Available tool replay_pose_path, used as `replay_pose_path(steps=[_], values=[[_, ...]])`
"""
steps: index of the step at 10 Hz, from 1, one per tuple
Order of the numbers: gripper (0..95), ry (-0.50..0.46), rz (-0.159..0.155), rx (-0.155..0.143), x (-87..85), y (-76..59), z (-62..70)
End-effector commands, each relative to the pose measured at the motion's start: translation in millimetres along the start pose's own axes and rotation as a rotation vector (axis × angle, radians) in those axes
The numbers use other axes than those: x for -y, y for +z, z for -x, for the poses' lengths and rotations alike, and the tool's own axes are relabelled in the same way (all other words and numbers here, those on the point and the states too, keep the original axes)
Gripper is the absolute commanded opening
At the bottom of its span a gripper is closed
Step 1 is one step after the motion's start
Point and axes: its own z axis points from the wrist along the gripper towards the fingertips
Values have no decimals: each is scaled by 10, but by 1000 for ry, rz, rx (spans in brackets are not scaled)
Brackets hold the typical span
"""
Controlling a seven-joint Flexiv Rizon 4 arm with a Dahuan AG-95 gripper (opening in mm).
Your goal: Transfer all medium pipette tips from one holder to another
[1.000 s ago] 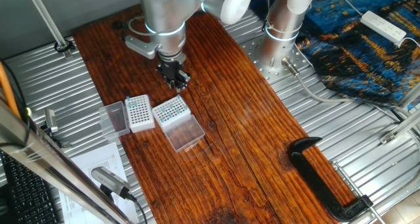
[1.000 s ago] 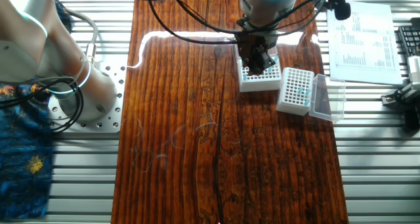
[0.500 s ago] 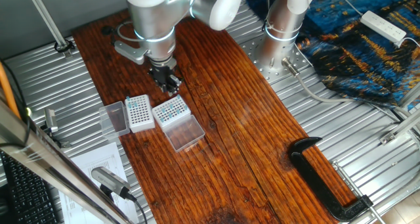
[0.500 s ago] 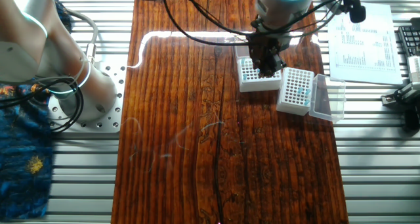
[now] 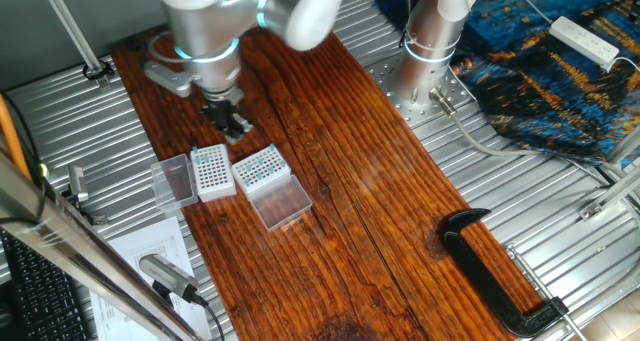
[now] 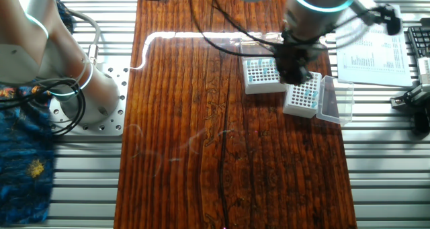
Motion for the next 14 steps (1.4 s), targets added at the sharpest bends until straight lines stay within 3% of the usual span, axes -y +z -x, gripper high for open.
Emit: replay_pose_path(steps=[1,2,3,6,14], values=[[0,9,-7,8,127,62,108],[0,10,-8,12,189,88,165],[190,10,-6,17,263,118,255],[190,19,-2,18,313,194,399],[190,19,-7,17,317,289,433]])
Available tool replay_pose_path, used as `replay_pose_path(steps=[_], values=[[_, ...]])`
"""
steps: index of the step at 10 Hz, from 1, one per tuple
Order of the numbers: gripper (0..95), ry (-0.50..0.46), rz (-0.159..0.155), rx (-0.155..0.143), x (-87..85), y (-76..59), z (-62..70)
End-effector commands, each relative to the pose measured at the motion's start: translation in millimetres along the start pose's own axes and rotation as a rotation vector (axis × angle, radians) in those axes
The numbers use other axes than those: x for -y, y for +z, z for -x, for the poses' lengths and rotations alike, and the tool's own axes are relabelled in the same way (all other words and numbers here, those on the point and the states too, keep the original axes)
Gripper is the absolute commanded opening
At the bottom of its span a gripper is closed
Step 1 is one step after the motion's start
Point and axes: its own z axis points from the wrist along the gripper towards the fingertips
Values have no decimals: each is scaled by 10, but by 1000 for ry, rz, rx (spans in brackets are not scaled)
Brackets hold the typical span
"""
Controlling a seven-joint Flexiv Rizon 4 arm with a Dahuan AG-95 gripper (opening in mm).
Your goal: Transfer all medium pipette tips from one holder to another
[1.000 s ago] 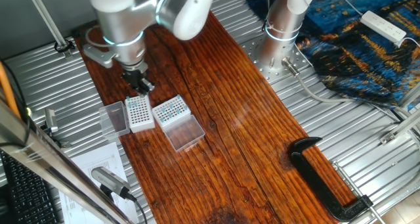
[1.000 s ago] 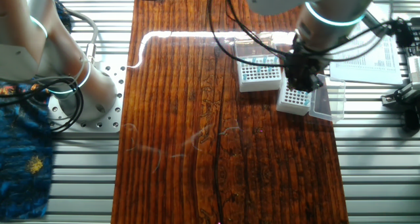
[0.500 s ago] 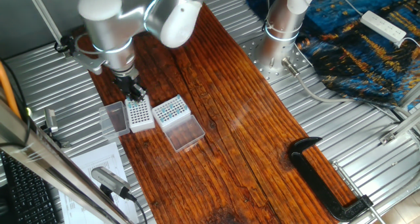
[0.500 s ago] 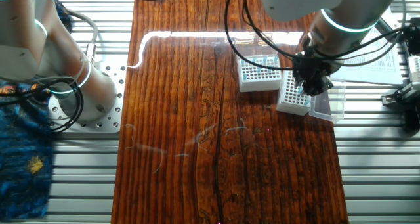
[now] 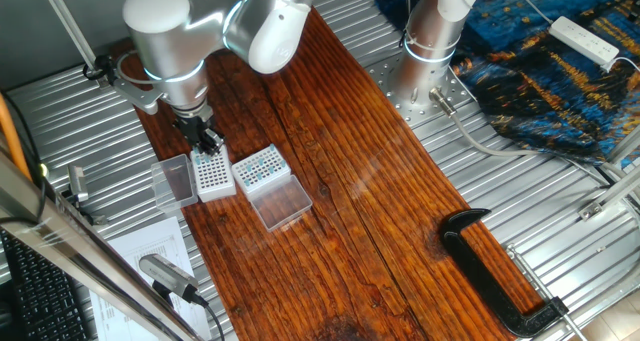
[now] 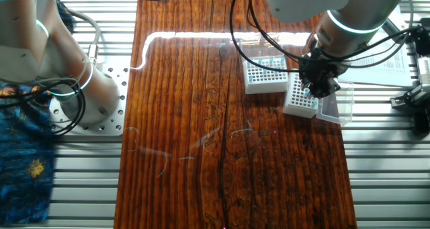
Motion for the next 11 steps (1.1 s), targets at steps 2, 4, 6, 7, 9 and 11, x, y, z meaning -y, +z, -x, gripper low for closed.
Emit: replay_pose_path(steps=[2,4,6,7,9,11], values=[[190,4,-4,2,-3,8,-7],[190,7,-4,1,-7,22,1],[190,8,-6,1,-10,41,9],[190,9,-6,1,-10,52,13],[0,12,-7,0,-10,60,17],[0,13,-9,1,-10,60,17]])
